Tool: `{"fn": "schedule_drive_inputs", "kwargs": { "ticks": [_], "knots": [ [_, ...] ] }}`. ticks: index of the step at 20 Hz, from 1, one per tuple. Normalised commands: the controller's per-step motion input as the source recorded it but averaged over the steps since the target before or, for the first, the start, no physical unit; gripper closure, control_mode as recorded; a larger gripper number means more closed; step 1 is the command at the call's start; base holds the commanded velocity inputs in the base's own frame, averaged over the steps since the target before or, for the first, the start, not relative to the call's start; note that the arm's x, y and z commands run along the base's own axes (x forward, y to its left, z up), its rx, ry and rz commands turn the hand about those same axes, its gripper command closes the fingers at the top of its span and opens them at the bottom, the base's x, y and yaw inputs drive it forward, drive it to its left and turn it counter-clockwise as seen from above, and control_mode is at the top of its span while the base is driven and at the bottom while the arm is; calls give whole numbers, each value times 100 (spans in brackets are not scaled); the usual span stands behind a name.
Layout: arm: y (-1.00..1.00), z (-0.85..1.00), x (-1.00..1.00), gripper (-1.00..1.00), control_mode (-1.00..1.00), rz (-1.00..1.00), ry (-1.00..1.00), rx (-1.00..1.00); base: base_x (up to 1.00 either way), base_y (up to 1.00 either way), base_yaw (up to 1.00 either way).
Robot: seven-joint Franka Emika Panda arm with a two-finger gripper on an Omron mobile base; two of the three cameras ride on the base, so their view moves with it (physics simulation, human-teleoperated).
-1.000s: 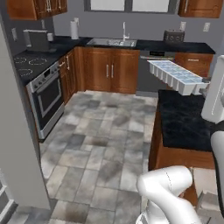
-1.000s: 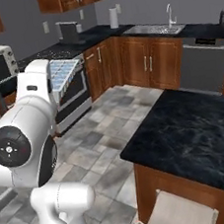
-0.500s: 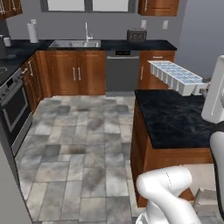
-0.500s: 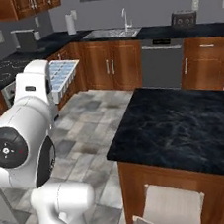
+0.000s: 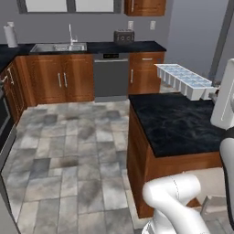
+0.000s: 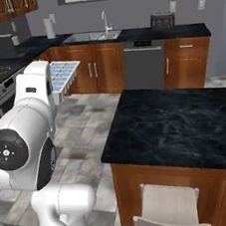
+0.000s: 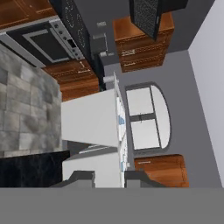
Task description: Open the freezer door, pick up the ice cube tray from the freezer, and place it on the dining counter.
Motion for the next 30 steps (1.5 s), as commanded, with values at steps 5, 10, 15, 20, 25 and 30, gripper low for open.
{"fn": "schedule_drive_inputs", "kwargs": {
  "ticks": [5,10,15,20,25,30],
  "knots": [
    [0,0,0,100,100,0,0,0,-98,-4,-34],
    [0,0,0,100,100,0,0,0,-89,0,-23],
    [0,0,0,100,100,0,0,0,-59,-14,-11],
    [0,0,0,100,100,0,0,0,-64,-40,-20],
    [0,0,0,100,100,0,0,0,-29,-52,-16],
    [0,0,0,100,100,0,0,0,0,-53,-8]
  ]
}}
